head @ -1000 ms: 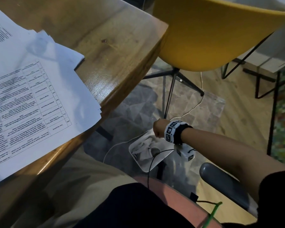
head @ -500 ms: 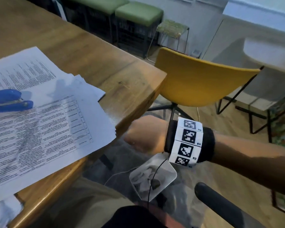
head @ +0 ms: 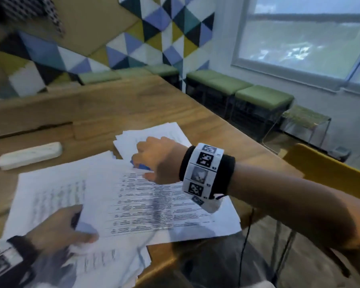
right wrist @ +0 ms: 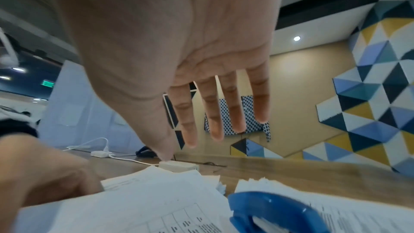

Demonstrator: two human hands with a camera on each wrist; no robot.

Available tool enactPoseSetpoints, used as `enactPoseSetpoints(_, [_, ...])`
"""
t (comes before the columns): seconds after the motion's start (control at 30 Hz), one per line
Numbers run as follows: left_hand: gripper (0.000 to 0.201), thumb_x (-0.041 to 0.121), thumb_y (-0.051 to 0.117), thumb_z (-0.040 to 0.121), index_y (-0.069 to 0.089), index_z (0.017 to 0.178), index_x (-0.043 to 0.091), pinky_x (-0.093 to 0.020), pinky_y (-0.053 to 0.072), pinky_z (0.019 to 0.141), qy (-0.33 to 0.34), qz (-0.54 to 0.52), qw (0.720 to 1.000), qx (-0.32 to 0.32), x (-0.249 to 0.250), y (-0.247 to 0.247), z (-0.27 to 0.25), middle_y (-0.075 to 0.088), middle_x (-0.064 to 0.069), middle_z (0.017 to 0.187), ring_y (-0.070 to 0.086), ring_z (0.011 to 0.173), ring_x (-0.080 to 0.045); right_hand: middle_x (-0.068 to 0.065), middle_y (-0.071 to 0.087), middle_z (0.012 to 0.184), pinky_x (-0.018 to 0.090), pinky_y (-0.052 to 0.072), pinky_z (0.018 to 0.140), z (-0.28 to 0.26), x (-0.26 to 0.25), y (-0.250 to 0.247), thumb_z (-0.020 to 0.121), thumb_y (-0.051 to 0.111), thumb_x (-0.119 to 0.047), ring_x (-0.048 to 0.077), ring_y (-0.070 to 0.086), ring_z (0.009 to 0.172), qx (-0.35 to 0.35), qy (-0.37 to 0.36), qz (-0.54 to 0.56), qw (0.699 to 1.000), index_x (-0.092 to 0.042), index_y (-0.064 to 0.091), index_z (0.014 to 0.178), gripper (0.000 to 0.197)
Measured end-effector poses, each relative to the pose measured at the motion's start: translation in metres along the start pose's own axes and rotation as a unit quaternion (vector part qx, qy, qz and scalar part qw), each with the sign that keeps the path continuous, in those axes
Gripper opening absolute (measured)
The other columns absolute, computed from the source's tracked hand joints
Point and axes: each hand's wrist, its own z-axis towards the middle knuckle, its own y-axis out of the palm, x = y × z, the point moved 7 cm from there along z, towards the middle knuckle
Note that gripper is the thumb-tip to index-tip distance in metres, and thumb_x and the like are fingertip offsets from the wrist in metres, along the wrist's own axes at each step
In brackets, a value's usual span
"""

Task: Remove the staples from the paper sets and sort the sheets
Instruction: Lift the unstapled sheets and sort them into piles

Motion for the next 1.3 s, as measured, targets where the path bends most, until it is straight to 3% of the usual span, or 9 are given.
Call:
enactPoseSetpoints(0.1, [0.012,0.012,0.072,0.076,0.065,0.084,0.017,-0.006,0.043,0.052,0.002,0.004,1.0,-0.021,0.042,0.004,-0.011,0.065,0.029,0.059,0.061,0.058,0.01,0.01,0.04,0.13,0.041,0.04,0.087,0.041,0.002,0.023,0.088,0.054,-0.037,0.03,0.042,0.116,-0.051,0.026,0.041,0.997,-0.019,0.039,0.131,0.049])
enactPoseSetpoints(0.3, [0.01,0.022,0.063,0.086,0.066,0.094,0.016,-0.011,0.045,0.054,-0.064,-0.049,0.996,0.038,0.017,-0.005,-0.014,0.069,0.009,0.083,0.062,0.065,0.002,0.01,0.034,0.134,0.048,0.04,0.091,0.082,0.005,0.069,0.084,0.06,-0.031,0.031,0.036,0.122,-0.107,0.066,0.015,0.992,-0.022,0.02,0.141,0.07])
enactPoseSetpoints(0.53, [0.008,0.022,0.065,0.085,0.067,0.092,0.021,-0.022,0.055,0.073,-0.065,-0.055,0.996,0.032,0.016,-0.006,-0.016,0.072,0.008,0.092,0.068,0.084,-0.007,0.01,0.04,0.124,0.044,0.041,0.086,0.096,0.035,0.084,0.085,0.053,-0.009,0.031,0.044,0.108,-0.103,0.12,0.064,0.985,-0.019,0.041,0.125,0.043])
enactPoseSetpoints(0.63, [0.009,0.022,0.064,0.085,0.067,0.094,0.022,-0.021,0.054,0.075,-0.058,-0.055,0.996,0.03,0.015,-0.006,-0.016,0.072,0.01,0.093,0.068,0.086,-0.005,0.01,0.043,0.114,0.038,0.048,0.079,0.098,0.047,0.093,0.082,0.051,-0.003,0.028,0.049,0.085,-0.124,0.115,0.16,0.973,-0.017,0.05,0.107,0.029])
enactPoseSetpoints(0.7, [0.01,0.02,0.064,0.086,0.067,0.095,0.022,-0.019,0.054,0.074,-0.054,-0.072,0.996,0.026,0.014,-0.005,-0.015,0.073,0.013,0.093,0.068,0.085,-0.003,0.007,0.046,0.105,0.035,0.049,0.076,0.103,0.056,0.092,0.08,0.052,-0.002,0.028,0.052,0.088,-0.11,0.11,0.176,0.972,-0.017,0.054,0.097,0.023])
enactPoseSetpoints(0.8, [0.012,0.017,0.064,0.086,0.068,0.097,0.019,-0.016,0.052,0.07,-0.05,-0.082,0.995,0.022,0.016,-0.004,-0.015,0.073,0.016,0.091,0.069,0.083,-0.002,0.004,0.046,0.101,0.033,0.043,0.074,0.114,0.08,0.079,0.086,0.05,-0.006,0.027,0.053,0.09,-0.055,0.139,0.175,0.973,-0.014,0.053,0.114,0.029])
enactPoseSetpoints(0.9, [0.011,0.019,0.064,0.085,0.067,0.096,0.019,-0.017,0.053,0.068,-0.055,-0.086,0.995,0.024,0.015,-0.003,-0.015,0.073,0.016,0.088,0.069,0.081,-0.003,0.003,0.05,0.082,0.033,0.043,0.072,0.125,0.104,0.067,0.088,0.046,-0.004,0.021,0.05,0.072,-0.015,0.16,0.189,0.969,-0.012,0.053,0.105,0.02])
enactPoseSetpoints(1.03, [0.012,0.019,0.064,0.085,0.068,0.096,0.022,-0.018,0.053,0.07,-0.041,-0.082,0.995,0.033,0.016,-0.003,-0.016,0.073,0.018,0.09,0.069,0.084,-0.004,0.009,0.06,0.119,0.03,0.046,0.079,0.133,0.125,0.083,0.086,0.056,-0.007,0.026,0.058,0.103,-0.056,0.182,0.176,0.966,-0.011,0.056,0.119,0.033])
enactPoseSetpoints(1.3, [0.015,0.014,0.061,0.087,0.067,0.098,0.023,-0.025,0.056,0.072,-0.024,-0.1,0.993,0.061,0.024,-0.012,-0.016,0.074,0.013,0.092,0.07,0.084,-0.007,0.003,0.048,0.136,0.047,0.033,0.103,0.119,0.123,0.09,0.095,0.043,-0.034,0.025,0.046,0.123,-0.072,0.218,0.158,0.96,-0.027,0.04,0.135,0.041])
